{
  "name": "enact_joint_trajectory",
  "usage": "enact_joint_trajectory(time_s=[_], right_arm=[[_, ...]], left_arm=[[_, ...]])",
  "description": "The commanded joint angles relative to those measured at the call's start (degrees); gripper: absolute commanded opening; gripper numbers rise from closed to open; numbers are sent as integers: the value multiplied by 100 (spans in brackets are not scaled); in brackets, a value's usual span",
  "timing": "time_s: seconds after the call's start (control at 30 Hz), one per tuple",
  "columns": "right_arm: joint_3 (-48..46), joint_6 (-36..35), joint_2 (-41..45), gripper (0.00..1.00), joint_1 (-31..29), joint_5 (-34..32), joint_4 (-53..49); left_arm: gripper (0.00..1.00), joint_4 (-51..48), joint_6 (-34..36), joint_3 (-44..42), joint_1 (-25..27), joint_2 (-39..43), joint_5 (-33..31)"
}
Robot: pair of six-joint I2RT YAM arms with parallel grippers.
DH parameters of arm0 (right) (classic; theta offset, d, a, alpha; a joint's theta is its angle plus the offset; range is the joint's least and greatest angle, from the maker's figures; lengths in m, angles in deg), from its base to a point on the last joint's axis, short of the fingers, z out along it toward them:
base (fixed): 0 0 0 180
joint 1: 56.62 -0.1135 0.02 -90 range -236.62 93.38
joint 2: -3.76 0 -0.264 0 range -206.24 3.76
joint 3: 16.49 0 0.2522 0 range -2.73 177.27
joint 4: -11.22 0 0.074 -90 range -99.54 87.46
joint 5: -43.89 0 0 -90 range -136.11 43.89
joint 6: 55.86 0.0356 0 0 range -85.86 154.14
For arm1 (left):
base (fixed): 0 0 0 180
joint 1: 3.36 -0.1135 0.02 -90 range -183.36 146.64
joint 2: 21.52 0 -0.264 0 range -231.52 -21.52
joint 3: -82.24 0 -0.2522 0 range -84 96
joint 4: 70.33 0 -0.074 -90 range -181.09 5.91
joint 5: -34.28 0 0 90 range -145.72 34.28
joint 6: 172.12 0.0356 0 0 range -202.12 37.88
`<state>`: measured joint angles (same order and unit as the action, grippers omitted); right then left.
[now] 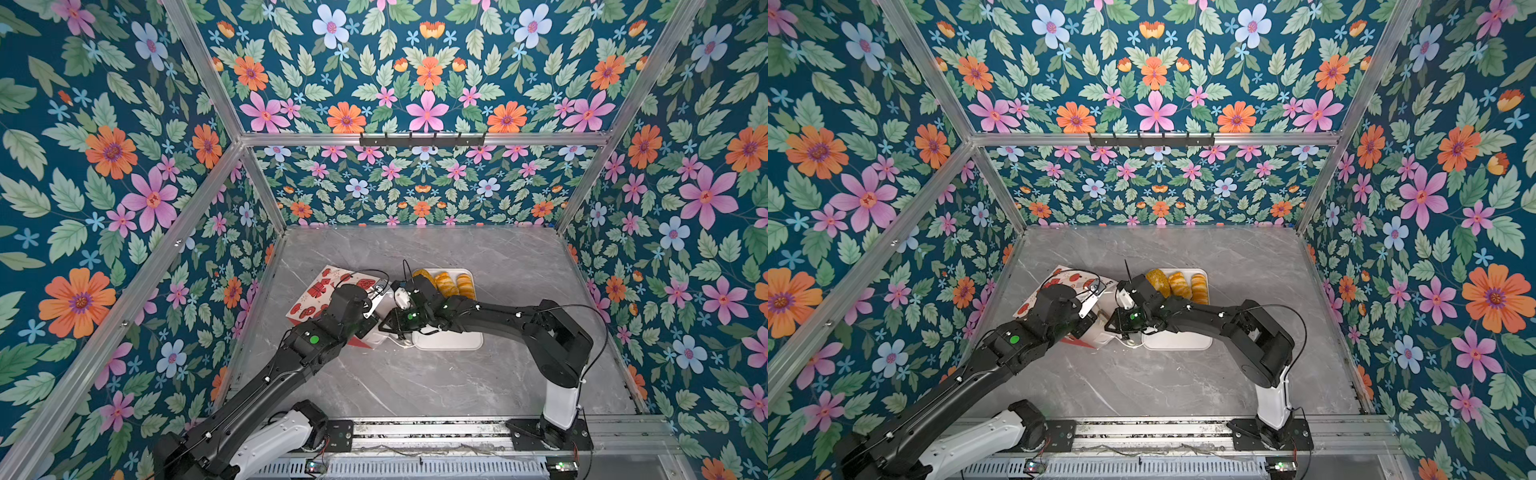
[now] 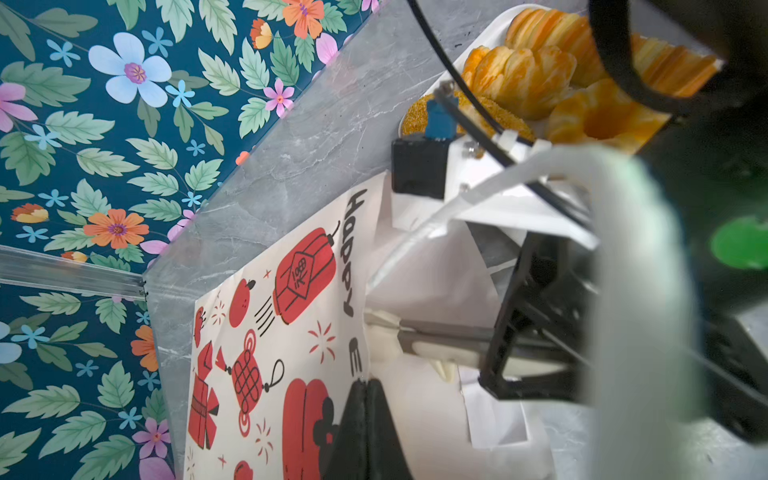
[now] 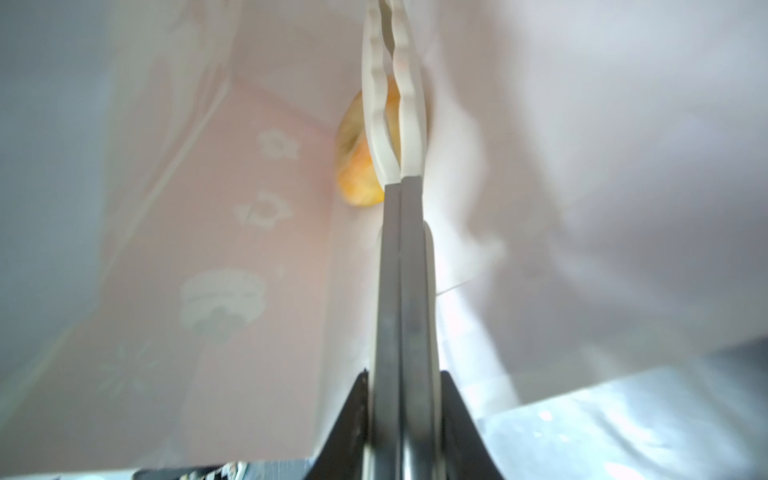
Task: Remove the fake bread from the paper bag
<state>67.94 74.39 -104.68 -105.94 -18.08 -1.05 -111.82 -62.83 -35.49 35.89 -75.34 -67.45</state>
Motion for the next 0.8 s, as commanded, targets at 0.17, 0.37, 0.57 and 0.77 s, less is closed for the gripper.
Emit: enact_joint_trajectory(time_s=[0.17, 0.37, 0.57, 0.77], right_arm=[[173, 13, -58, 12, 76, -764, 1018], [501, -46, -315, 14, 76, -1562, 964], [-50, 281, -29, 15, 11, -2416, 1394], [-851, 427, 471, 15, -235, -3215, 2013]], left_arm=[[0, -49, 24, -44, -10, -31, 254], [0, -78, 149, -70, -4, -93, 294], [0, -50, 342, -7, -5, -211, 124], [0, 245, 628, 14, -7, -445, -231]])
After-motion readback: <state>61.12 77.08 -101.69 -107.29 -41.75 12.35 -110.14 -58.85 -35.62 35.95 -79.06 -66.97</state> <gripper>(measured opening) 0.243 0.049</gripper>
